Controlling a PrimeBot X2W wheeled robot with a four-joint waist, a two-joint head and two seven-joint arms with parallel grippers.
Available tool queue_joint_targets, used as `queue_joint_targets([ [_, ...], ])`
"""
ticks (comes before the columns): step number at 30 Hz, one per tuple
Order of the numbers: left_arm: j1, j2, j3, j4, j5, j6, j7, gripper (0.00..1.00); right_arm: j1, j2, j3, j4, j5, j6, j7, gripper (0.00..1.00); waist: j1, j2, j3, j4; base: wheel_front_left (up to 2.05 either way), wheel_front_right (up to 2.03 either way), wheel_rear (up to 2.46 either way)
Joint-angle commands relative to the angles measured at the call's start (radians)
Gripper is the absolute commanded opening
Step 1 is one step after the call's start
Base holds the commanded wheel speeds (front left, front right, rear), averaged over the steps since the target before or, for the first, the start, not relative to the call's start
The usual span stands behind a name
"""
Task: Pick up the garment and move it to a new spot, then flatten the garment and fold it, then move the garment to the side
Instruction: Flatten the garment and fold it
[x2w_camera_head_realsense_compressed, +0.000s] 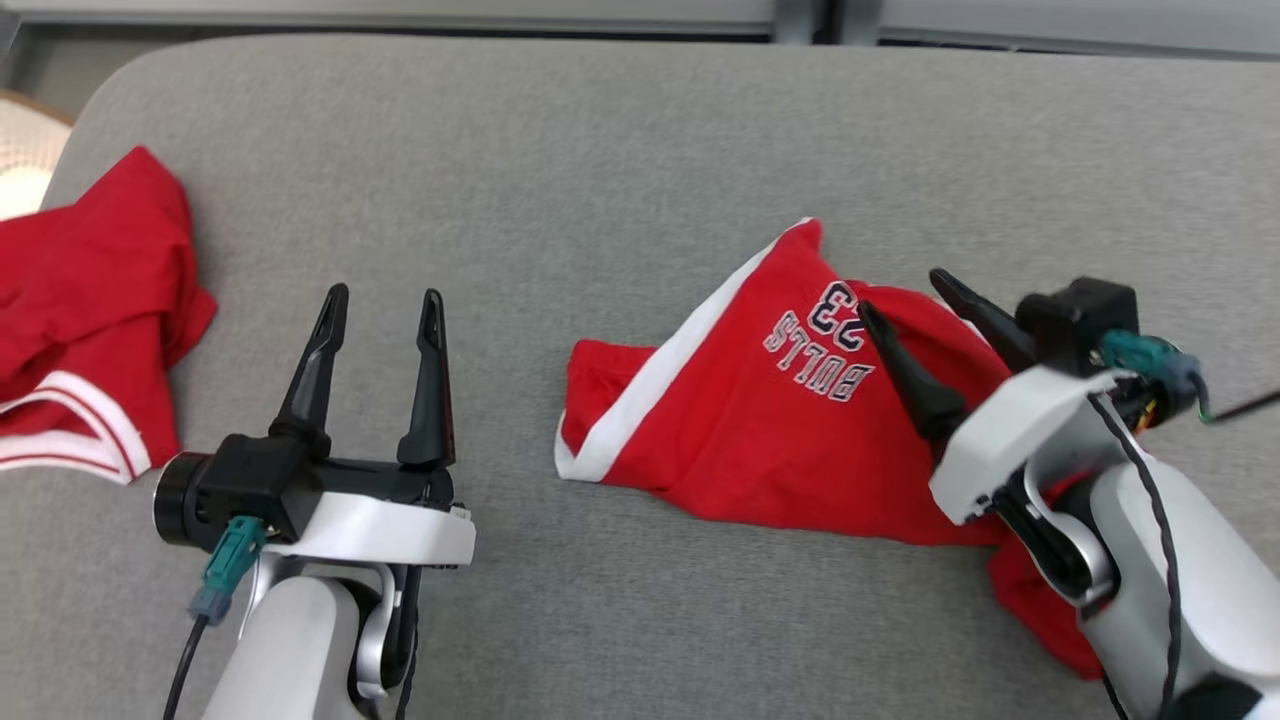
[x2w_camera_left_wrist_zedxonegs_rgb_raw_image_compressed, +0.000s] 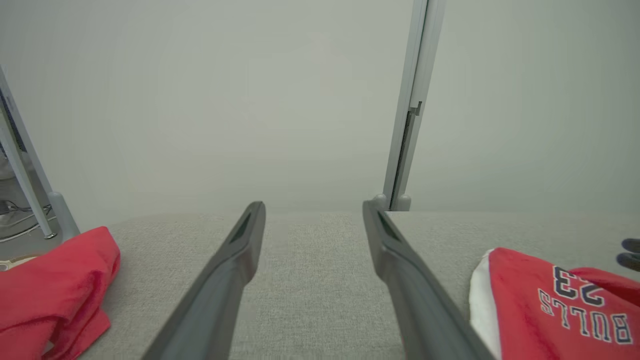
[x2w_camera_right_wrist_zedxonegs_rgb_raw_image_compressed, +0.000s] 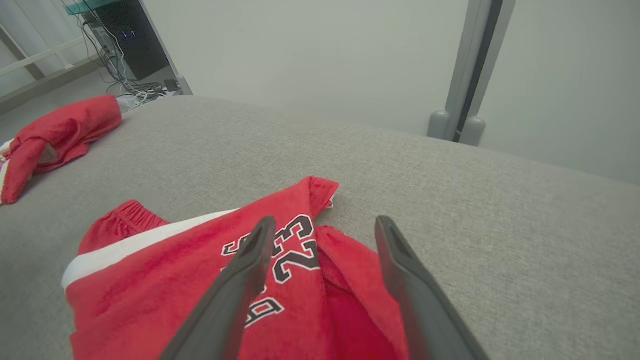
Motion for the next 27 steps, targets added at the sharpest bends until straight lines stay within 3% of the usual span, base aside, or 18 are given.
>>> queue_joint_targets([
  [1,-0.019,-0.001,0.004,-0.001,0.008,-0.007,-0.001,1.00,-0.033,-0.003,0.016,0.028,0.020,0.000,0.003,1.00,0.0000,0.0000,0.048,0.049,0.00,0.00,0.00],
  [8,-0.028,-0.021,0.025,0.007,0.020,-0.015,-0.002,1.00,-0.151,-0.005,0.111,0.182,0.088,0.000,0.035,1.00,0.0000,0.0000,0.064,0.066,0.00,0.00,0.00],
  [9,-0.027,-0.023,0.027,0.009,0.023,-0.017,-0.002,1.00,-0.162,-0.006,0.119,0.192,0.095,0.000,0.032,0.50,0.0000,0.0000,0.064,0.065,0.00,0.00,0.00],
  [10,-0.028,-0.025,0.030,0.010,0.025,-0.018,-0.002,1.00,-0.169,-0.007,0.130,0.198,0.105,0.000,0.028,0.32,0.0000,0.0000,0.063,0.063,0.00,0.00,0.00],
  [11,-0.028,-0.026,0.033,0.009,0.027,-0.020,-0.002,1.00,-0.173,-0.008,0.138,0.198,0.113,0.000,0.016,0.00,0.0000,0.0000,0.062,0.059,0.00,0.00,0.00],
  [20,-0.011,-0.030,0.069,0.007,0.055,-0.026,-0.001,1.00,-0.112,-0.034,0.134,0.071,0.159,0.000,-0.082,0.00,0.0000,0.0000,0.041,-0.014,0.00,0.00,0.00],
  [27,0.002,-0.029,0.087,0.007,0.068,-0.037,-0.001,1.00,0.001,-0.040,0.012,-0.048,0.106,0.000,-0.149,0.00,0.0000,0.0000,0.020,-0.054,0.00,0.00,0.00],
])
